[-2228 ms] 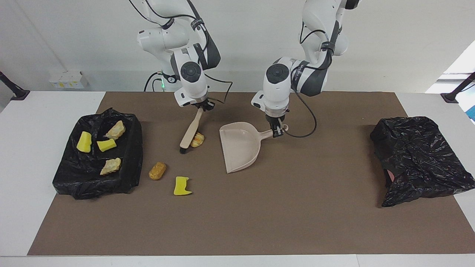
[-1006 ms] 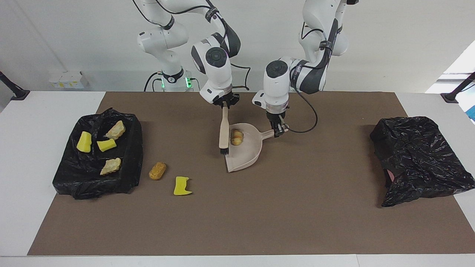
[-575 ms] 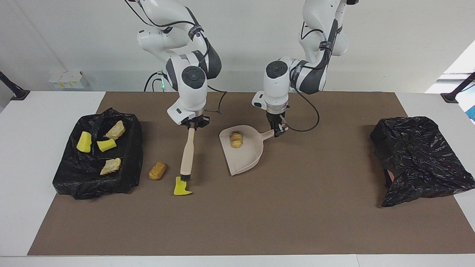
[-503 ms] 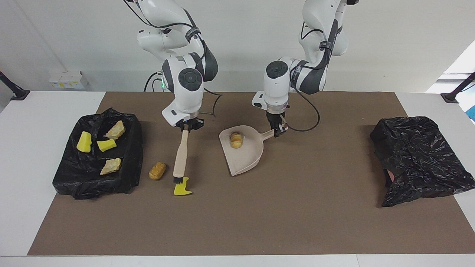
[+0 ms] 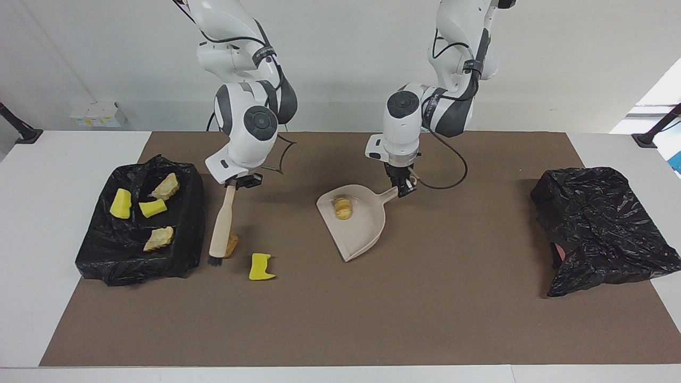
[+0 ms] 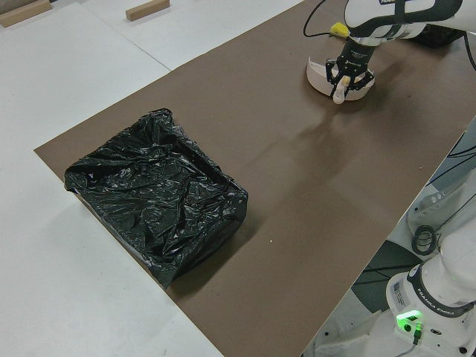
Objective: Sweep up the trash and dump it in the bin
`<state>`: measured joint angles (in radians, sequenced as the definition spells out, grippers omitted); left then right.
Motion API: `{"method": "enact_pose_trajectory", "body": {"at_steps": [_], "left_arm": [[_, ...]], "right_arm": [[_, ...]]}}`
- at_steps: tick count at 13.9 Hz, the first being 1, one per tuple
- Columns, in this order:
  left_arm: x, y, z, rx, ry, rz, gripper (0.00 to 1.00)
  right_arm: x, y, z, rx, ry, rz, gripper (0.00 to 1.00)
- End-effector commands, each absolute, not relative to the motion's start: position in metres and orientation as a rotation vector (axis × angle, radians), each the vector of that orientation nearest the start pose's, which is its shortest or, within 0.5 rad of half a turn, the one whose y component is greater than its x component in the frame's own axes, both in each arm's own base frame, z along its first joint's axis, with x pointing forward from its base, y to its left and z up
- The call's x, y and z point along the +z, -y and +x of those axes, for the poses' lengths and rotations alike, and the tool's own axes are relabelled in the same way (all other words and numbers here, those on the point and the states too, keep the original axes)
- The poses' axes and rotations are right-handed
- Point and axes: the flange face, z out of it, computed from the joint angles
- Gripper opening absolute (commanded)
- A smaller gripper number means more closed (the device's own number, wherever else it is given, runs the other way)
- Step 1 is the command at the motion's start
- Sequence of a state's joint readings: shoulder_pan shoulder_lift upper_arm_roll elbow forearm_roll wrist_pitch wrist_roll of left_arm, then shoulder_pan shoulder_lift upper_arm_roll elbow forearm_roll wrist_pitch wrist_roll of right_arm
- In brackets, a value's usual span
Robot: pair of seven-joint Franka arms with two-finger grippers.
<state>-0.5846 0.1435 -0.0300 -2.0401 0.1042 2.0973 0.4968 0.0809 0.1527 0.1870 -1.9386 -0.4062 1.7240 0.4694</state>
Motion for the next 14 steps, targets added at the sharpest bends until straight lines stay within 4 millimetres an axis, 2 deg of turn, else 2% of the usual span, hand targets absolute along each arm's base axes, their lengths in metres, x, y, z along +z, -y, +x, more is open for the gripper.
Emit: {"method": "enact_pose_trajectory", "body": {"at_steps": [1, 3, 4, 8, 12, 14], "left_arm": [[0.37, 0.326, 0.469, 0.143, -1.625, -2.592, 0.0], [0.37, 0.325, 0.469, 0.14, -1.603, -2.605, 0.0], [0.37, 0.326, 0.469, 0.14, -1.601, -2.606, 0.0], [0.37, 0.326, 0.468, 0.14, -1.601, -2.606, 0.0], [0.37, 0.326, 0.468, 0.142, -1.601, -2.606, 0.0], [0.37, 0.326, 0.468, 0.142, -1.6, -2.606, 0.0]], "right_arm": [[0.381, -0.079, 0.544, 0.451, -0.062, -3.588, 0.0], [0.373, -0.054, 0.545, 0.463, -0.046, -3.564, 0.0], [0.368, -0.052, 0.544, 0.465, -0.022, -3.557, 0.0], [0.353, -0.057, 0.543, 0.499, 0.01, -3.517, 0.0], [0.327, -0.062, 0.558, 0.472, 0.084, -3.474, 0.0], [0.323, -0.077, 0.572, 0.421, 0.099, -3.441, 0.0]]}}
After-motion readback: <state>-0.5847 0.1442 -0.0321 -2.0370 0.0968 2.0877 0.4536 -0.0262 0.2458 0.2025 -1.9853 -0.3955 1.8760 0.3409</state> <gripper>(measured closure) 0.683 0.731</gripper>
